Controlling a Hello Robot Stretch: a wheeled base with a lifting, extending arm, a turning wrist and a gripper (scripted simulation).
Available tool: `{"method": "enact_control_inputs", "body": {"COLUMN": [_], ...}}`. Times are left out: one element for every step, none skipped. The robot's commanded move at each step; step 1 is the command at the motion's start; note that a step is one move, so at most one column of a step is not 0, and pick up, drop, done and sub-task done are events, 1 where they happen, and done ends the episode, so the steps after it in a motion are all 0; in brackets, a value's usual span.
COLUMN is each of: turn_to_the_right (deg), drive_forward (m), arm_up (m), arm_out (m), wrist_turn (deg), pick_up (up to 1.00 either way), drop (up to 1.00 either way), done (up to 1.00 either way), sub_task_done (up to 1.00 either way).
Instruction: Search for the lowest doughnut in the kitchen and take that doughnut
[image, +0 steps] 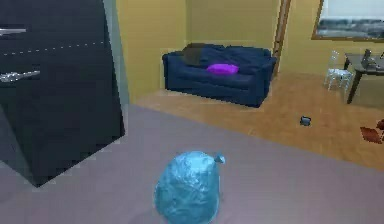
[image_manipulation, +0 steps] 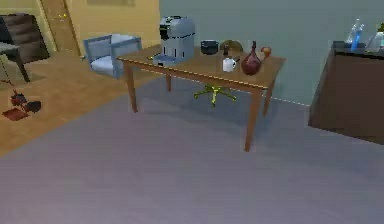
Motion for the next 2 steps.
{"method": "enact_control_inputs", "body": {"turn_to_the_right": [45.0,45.0], "drive_forward": [0.00,0.00], "arm_up": [0.00,0.00], "arm_out": [0.00,0.00], "wrist_turn": [0.0,0.0], "pick_up": [0.00,0.00], "drop": [0.00,0.00], "done": [0.00,0.00], "sub_task_done": [0.00,0.00]}}
